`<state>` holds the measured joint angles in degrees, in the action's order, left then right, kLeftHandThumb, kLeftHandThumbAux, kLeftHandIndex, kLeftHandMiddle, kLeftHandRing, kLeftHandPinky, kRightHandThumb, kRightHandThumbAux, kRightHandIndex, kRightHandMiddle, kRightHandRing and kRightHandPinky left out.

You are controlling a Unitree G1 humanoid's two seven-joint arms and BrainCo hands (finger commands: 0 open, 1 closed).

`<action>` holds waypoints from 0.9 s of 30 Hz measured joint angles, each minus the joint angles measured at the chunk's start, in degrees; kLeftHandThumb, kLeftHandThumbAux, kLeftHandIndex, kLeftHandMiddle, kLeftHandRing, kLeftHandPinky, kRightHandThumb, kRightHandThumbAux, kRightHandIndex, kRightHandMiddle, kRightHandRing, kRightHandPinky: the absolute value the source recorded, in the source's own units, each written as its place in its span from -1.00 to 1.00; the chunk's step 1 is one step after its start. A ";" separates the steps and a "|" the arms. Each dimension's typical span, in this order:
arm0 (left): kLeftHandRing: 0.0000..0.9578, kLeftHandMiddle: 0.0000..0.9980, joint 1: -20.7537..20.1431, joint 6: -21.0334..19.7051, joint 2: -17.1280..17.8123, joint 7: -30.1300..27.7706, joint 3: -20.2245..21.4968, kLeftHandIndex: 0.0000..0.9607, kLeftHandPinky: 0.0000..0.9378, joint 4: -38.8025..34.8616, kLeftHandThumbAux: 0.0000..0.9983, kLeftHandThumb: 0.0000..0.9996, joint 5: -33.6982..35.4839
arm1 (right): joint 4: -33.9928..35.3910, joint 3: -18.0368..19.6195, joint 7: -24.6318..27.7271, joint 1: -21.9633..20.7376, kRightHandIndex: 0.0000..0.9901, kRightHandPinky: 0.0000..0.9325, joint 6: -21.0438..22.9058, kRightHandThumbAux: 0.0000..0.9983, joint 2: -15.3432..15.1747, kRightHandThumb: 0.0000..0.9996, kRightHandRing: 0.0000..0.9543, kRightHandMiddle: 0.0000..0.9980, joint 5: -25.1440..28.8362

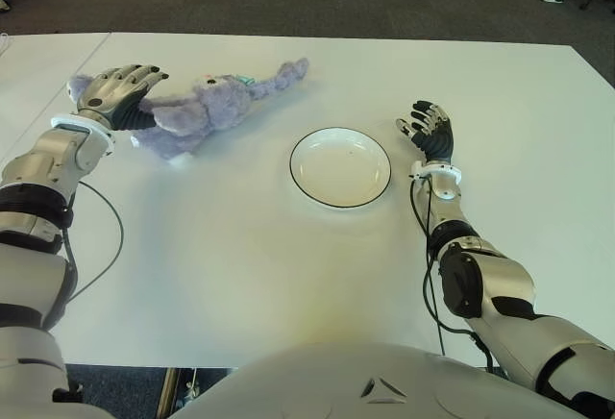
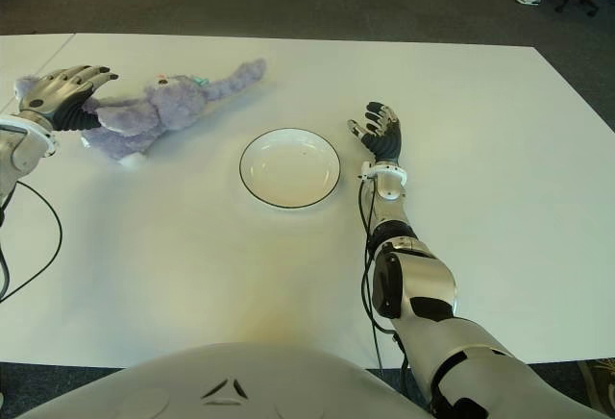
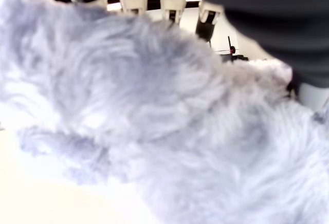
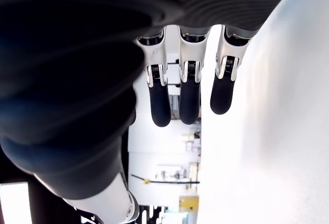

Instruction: Put the doll into the plate.

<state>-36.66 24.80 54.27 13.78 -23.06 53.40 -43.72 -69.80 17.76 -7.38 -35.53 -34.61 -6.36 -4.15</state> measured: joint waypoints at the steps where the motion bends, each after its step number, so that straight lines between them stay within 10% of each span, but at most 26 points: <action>1: -0.91 -0.93 0.18 0.18 0.39 -0.09 0.07 -1.00 -1.00 -0.12 -0.25 -0.49 0.03 | -0.01 -0.04 -0.04 0.00 -0.51 -0.54 0.00 0.83 -0.01 -0.53 -0.56 -0.52 -0.01; 27: -1.00 -0.95 6.93 2.00 7.27 -6.32 4.06 -1.00 -1.00 -6.99 -0.36 -0.46 3.60 | -0.09 -0.58 -0.22 0.04 -0.51 -0.56 0.07 0.83 -0.25 -0.50 -0.57 -0.53 0.01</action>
<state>-29.73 26.80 61.54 7.45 -19.00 46.40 -40.11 -69.90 17.18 -7.60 -35.50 -34.54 -6.61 -4.14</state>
